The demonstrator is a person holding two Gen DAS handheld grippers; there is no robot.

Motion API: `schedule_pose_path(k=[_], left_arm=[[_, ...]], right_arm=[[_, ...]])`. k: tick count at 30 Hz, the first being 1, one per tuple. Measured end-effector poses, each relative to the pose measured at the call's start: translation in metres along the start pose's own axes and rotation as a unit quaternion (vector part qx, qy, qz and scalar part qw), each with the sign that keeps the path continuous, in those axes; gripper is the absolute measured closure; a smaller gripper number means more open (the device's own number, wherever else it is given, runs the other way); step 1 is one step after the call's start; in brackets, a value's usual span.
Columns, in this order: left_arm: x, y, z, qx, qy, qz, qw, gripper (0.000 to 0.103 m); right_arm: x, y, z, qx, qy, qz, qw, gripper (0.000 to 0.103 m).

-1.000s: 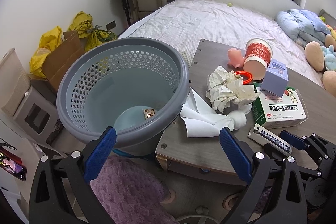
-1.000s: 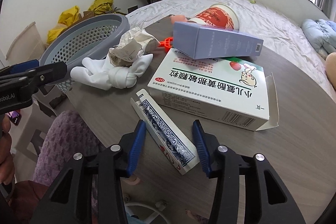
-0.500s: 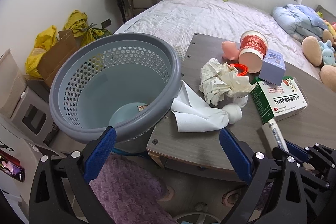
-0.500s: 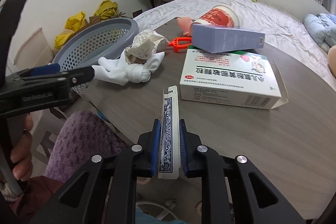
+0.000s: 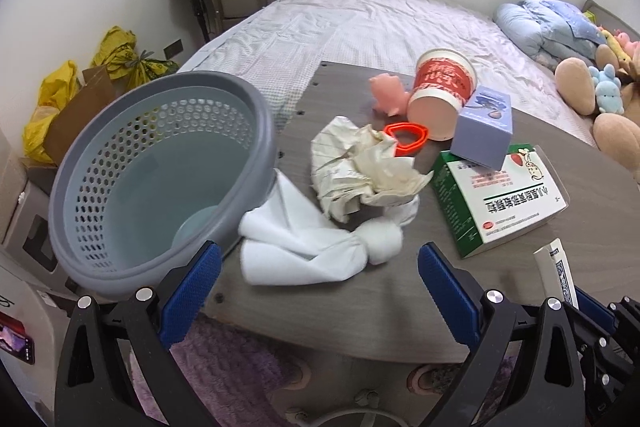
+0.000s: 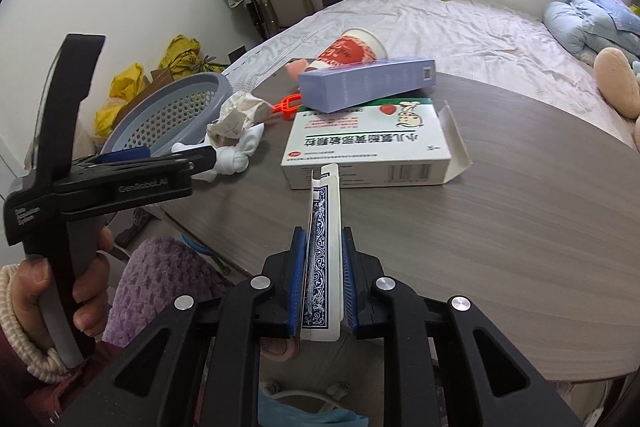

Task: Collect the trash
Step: 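Grasp the knotted white cloth with the left gripper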

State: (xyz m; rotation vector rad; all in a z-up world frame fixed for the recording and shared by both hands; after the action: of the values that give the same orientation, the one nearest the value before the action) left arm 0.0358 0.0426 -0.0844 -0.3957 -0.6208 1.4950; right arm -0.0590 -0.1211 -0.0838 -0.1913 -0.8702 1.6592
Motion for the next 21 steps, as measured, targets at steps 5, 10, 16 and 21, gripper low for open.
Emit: schedule_pose_path(k=[5, 10, 16, 21], left_arm=[[-0.016, -0.003, -0.011, 0.005, 0.006, 0.006, 1.0000, 0.007], [-0.025, -0.003, -0.021, 0.013, 0.008, 0.010, 0.9998, 0.022], [-0.027, 0.001, -0.027, 0.028, 0.022, 0.004, 0.9994, 0.055], [-0.025, 0.005, -0.021, 0.033, 0.036, 0.002, 0.9988, 0.068]], right_arm=[[-0.012, 0.003, 0.009, -0.010, 0.001, -0.015, 1.000, 0.086], [-0.022, 0.005, 0.015, -0.017, 0.005, -0.029, 0.999, 0.086], [-0.027, 0.007, 0.017, -0.021, 0.007, -0.036, 0.999, 0.086], [-0.025, 0.006, 0.020, -0.025, 0.007, -0.034, 0.999, 0.086]])
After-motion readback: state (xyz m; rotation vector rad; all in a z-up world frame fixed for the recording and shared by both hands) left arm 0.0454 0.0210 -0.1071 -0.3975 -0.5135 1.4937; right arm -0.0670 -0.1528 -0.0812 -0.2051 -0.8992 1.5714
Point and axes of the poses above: each gripper's, at about its wrist camera, not at the fingertips, and z roughly against the way its jaws point, x to its left, y to its underside, the point moved 4 cm from there along -z, roughly the way its jaws point, and after that the axes turned 10 degrees about -y, right-handed, at the moved point
